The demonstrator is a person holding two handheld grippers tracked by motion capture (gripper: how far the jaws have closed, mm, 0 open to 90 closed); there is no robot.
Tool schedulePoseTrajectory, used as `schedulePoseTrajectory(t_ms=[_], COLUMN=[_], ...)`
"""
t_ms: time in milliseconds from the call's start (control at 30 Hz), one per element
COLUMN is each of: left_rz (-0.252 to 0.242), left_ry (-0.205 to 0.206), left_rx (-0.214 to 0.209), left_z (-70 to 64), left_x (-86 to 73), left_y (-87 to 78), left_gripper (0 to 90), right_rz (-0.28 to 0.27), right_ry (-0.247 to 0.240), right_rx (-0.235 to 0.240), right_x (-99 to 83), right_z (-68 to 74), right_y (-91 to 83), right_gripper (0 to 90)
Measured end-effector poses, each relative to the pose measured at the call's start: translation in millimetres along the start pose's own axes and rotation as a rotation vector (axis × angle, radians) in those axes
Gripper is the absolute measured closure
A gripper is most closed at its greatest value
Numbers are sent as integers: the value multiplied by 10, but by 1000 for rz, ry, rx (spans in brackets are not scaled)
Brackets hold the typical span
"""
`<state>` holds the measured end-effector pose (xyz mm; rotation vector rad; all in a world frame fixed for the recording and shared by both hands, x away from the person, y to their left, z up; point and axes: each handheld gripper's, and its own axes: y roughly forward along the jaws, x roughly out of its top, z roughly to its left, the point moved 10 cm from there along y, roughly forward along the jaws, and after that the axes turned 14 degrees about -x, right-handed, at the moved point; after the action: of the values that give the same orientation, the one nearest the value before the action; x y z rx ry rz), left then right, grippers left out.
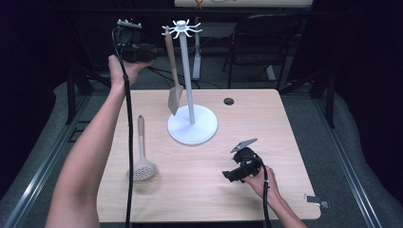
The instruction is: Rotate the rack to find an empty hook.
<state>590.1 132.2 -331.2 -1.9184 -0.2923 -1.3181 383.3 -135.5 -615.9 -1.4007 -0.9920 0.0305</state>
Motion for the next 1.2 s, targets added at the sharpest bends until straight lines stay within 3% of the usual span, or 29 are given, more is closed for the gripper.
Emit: schedulePoseTrajectory(t_ms=[200,500,967,1200], left_rz=[33,91,192,256], left_ry=[-35,-77,-140,-176], left_rx=[12,39,57,46], left_z=[84,186,290,254], left_x=[-286,-755,-1586,-2017], left_y=[60,137,202,261], left_gripper=[215,88,60,51], right_rz=[-1,10,21,25], right_ry=[-1,-8,-26,-26], right_rx=[0,1,11,15], right_x=[-5,-20,-38,-46], right_z=[9,9,54,55], right_y=[6,-3,36,34], right_gripper=[147,146,144,144])
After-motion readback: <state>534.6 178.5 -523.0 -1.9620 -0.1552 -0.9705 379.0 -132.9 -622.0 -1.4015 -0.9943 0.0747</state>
